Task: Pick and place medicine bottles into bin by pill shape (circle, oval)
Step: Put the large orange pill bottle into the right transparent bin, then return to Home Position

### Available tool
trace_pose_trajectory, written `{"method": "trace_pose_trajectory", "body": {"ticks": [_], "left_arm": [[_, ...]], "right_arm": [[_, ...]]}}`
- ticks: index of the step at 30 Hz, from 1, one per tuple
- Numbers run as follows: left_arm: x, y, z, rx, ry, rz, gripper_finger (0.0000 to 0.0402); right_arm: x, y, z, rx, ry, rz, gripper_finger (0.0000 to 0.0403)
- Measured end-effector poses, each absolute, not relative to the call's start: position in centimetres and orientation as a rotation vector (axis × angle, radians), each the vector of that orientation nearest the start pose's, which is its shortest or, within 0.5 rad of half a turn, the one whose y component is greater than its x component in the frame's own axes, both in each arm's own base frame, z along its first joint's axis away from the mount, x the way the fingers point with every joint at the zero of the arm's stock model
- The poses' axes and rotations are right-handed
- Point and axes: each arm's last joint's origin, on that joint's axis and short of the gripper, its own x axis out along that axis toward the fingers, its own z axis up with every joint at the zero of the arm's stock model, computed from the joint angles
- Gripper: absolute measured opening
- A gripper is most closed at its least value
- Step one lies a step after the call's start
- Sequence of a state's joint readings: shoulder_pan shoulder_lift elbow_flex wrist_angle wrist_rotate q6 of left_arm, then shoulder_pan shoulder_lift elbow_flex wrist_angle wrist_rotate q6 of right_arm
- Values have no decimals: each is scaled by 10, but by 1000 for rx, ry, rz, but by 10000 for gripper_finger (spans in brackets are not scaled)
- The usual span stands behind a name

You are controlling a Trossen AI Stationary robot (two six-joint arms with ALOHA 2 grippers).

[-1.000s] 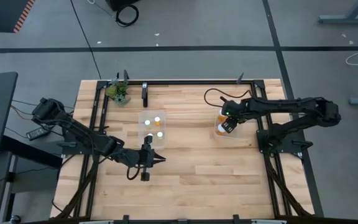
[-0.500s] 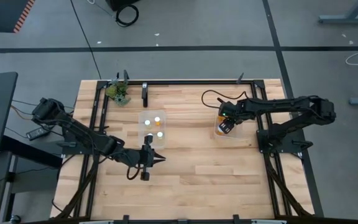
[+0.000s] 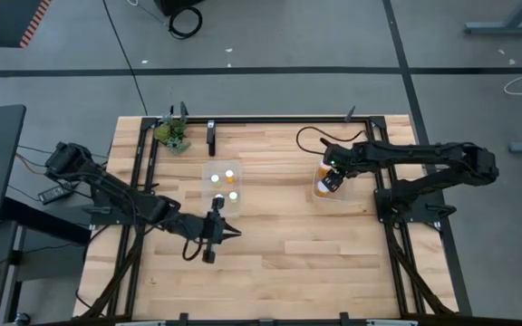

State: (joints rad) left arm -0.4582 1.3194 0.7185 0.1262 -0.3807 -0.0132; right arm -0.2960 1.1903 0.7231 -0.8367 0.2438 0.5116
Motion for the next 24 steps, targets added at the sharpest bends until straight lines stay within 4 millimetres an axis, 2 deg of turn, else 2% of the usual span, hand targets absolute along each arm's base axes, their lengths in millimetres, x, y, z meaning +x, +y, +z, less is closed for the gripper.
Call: {"method": "trace_pose_trajectory", "body": {"ticks": [11,19,22,24], "left_arm": [[256,-72,238,178,435,-48,9],[257,-55,240,145,452,-16,19],[256,-55,244,133,429,-18,15],[254,-54,245,133,435,-22,11]], "right_arm": [[162,-53,235,391,957,-699,255],[143,-31,276,243,613,-506,255],[131,-21,281,231,462,-426,255],[125,-14,275,225,362,-366,255]]}}
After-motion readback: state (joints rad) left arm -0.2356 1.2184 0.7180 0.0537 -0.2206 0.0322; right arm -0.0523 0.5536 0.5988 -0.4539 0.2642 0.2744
